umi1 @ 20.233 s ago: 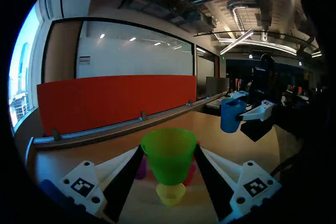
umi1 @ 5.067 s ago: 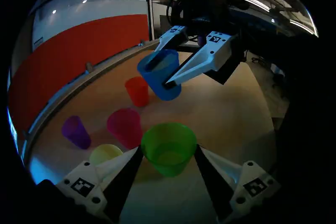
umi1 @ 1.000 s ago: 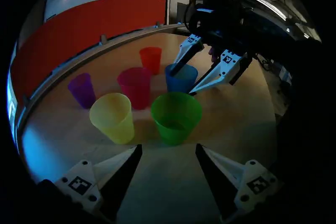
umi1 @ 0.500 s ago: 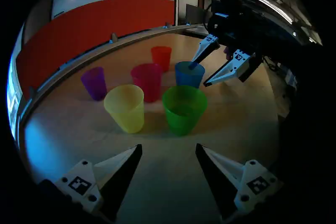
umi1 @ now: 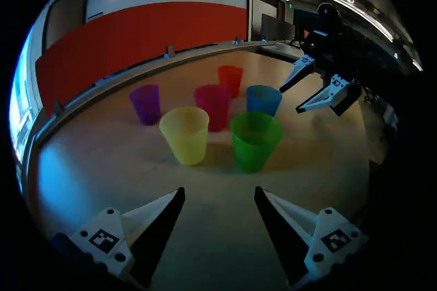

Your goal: Pour water

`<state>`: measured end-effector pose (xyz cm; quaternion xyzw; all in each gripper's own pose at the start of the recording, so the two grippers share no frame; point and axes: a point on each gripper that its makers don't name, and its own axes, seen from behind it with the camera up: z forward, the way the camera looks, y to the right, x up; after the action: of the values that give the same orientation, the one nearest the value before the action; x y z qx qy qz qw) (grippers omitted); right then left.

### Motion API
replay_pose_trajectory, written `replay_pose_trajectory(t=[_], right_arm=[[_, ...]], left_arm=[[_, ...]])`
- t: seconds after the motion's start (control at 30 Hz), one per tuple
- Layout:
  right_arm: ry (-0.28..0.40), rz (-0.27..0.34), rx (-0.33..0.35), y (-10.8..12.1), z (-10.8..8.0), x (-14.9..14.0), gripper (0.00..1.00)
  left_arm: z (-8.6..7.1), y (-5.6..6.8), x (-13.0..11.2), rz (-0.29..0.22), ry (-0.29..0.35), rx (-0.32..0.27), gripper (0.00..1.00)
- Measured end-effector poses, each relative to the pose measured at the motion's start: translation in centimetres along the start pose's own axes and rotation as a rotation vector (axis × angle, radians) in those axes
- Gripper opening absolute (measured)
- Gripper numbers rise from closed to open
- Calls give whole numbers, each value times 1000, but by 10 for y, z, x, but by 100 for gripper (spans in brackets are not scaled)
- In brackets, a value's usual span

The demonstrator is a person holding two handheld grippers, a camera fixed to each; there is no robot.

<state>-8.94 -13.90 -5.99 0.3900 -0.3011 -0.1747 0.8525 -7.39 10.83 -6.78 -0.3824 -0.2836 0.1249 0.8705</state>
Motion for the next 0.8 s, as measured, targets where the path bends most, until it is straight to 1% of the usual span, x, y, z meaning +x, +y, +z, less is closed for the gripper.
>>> replay_pose_trajectory(t=[0.1,0.3,0.47,0.57,0.67,0.8], right_arm=[[6,11,-15,2,-3,-3,100],[34,55,-56,8,-8,-6,100],[72,109,-120,20,-15,-7,100],[91,143,-166,29,-20,-7,100],[117,169,-209,35,-25,-5,100],[169,193,-265,43,-34,4,100]], left_arm=[[-3,-5,1,-17,19,25,94],[-11,-20,4,-50,62,85,94],[-20,-37,12,-88,123,154,94],[-22,-45,11,-107,138,189,94],[-24,-55,10,-117,150,236,94],[-30,-66,12,-127,184,303,94]])
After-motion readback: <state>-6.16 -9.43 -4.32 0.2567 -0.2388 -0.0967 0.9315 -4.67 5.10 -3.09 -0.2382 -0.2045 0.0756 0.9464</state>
